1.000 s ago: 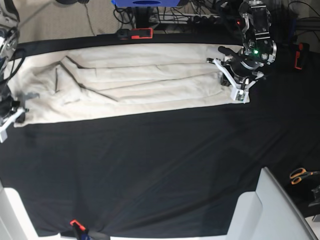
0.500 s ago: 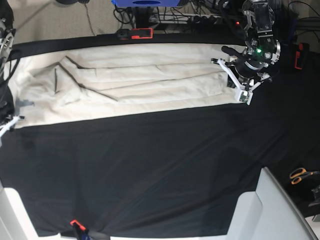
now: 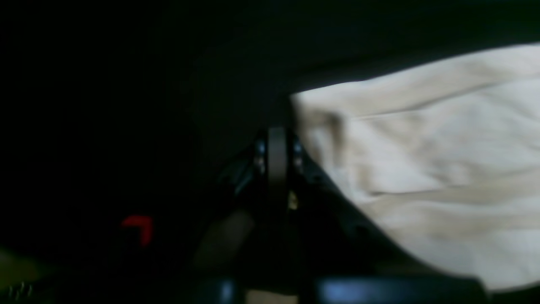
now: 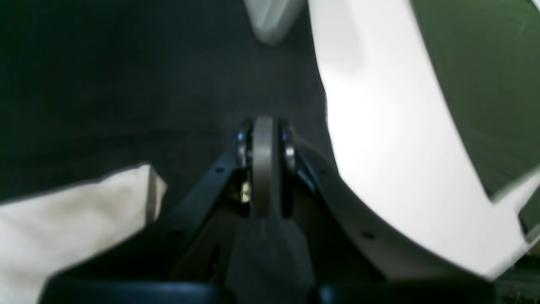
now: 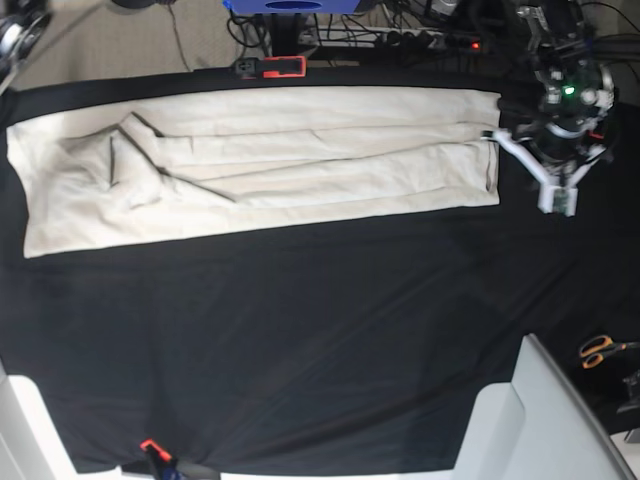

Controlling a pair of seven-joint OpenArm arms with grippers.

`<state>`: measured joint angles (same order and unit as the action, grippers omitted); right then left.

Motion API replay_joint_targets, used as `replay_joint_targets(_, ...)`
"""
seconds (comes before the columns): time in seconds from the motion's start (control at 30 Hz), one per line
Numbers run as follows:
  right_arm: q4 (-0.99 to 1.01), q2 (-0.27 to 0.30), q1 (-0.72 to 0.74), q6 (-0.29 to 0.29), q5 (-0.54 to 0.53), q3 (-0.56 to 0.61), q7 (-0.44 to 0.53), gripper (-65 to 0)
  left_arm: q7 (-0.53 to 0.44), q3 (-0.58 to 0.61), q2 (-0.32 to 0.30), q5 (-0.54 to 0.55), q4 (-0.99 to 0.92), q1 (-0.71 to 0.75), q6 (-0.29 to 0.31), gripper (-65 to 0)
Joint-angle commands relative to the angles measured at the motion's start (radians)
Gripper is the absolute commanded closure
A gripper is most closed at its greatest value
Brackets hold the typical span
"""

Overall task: Fold the T-shirt properly
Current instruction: 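Release the shirt edge and move the left gripper away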

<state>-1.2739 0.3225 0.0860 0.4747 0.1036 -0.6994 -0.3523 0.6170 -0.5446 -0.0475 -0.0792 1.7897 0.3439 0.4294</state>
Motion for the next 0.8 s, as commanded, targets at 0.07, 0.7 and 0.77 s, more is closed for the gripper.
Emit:
replay_joint_targets(0.07,-0.189,-0.066,-0.078,0.006,-0.018,-0.045,-0.017,-3.3,-0.016,-0.001,-0.010,0.009,0.019,0.005,0.006,0.0)
replay_joint_targets(0.7,-0.344,-0.236,-0.371,0.006,-0.018,-0.049,-0.018,-3.5,-0.022,-0.130,-0.210,0.732,-0.344,0.065,0.269,-58.1)
replay_joint_targets(0.77,-0.344,-0.236,-0.378,0.009,-0.018,-0.049,-0.018,-3.5,-0.022,-0.130,-0.210,0.732,-0.400,0.042,0.269,-57.8)
